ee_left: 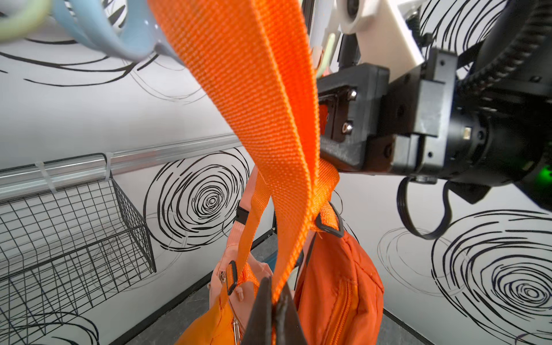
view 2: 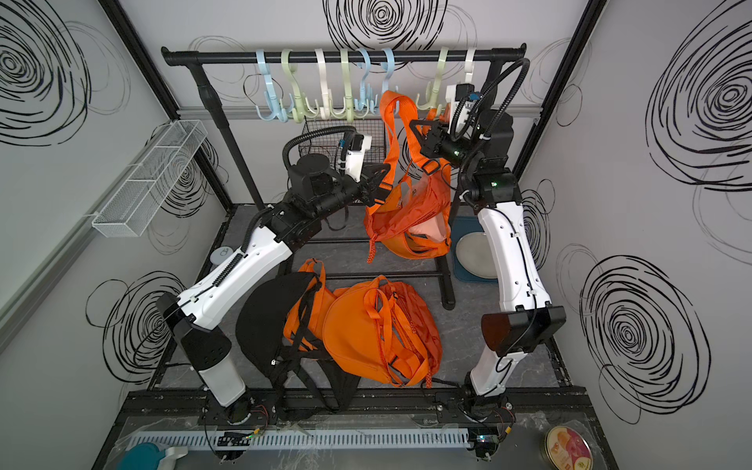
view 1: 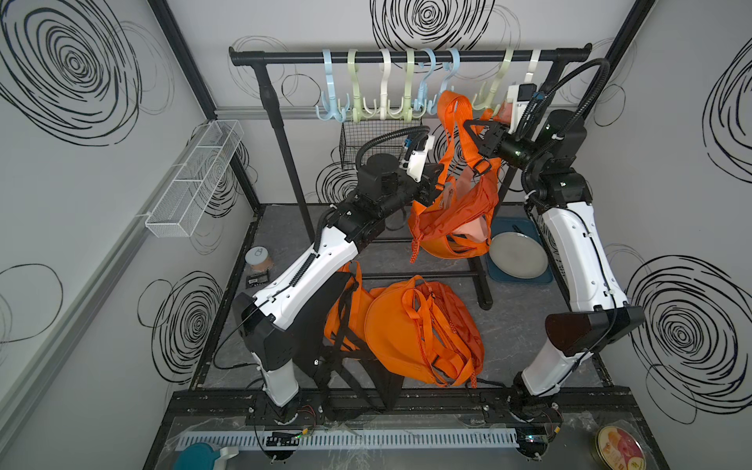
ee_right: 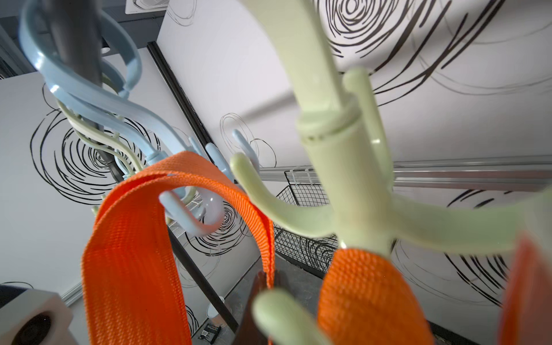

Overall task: Hang the bag on a hook
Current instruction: Hang the bag on the hook.

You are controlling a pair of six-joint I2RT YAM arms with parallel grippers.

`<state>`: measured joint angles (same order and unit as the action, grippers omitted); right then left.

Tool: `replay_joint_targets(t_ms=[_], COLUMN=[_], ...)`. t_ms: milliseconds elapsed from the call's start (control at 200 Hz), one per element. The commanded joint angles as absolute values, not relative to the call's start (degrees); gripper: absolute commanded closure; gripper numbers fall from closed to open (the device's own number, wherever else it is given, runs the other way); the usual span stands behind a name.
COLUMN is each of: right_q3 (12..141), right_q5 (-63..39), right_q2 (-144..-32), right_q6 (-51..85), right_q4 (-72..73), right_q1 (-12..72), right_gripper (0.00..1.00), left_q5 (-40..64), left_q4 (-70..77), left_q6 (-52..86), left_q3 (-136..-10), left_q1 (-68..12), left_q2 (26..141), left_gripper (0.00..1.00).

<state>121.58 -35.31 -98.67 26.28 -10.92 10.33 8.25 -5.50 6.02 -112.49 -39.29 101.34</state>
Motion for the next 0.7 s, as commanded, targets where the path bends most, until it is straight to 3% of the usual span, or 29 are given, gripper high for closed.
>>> replay_joint_targets(t_ms=[0, 660, 695], right_q3=[118.14, 94.65, 93.75], right_q5=[-34.42, -30.19, -29.52], right_q2=[-94.30, -82.56, -81.77], right_q6=[27.33, 29.35, 29.44], right_q4=[-5.41, 0.66, 0.62], right_q1=[10.53, 7.40, 7.07], right_gripper=[1.00, 1.00, 1.00], left_q5=[8.03, 9.23, 9.32], left_q4=[-2.61, -2.28, -2.44], left_q6=[5.54, 5.88, 5.79], left_q3=[-109.87, -105.52, -105.69], left_q1=[-38.85, -38.34, -38.33], left_q2=[99.55, 98.88, 98.88], left_gripper=[1.00, 1.00, 0.94])
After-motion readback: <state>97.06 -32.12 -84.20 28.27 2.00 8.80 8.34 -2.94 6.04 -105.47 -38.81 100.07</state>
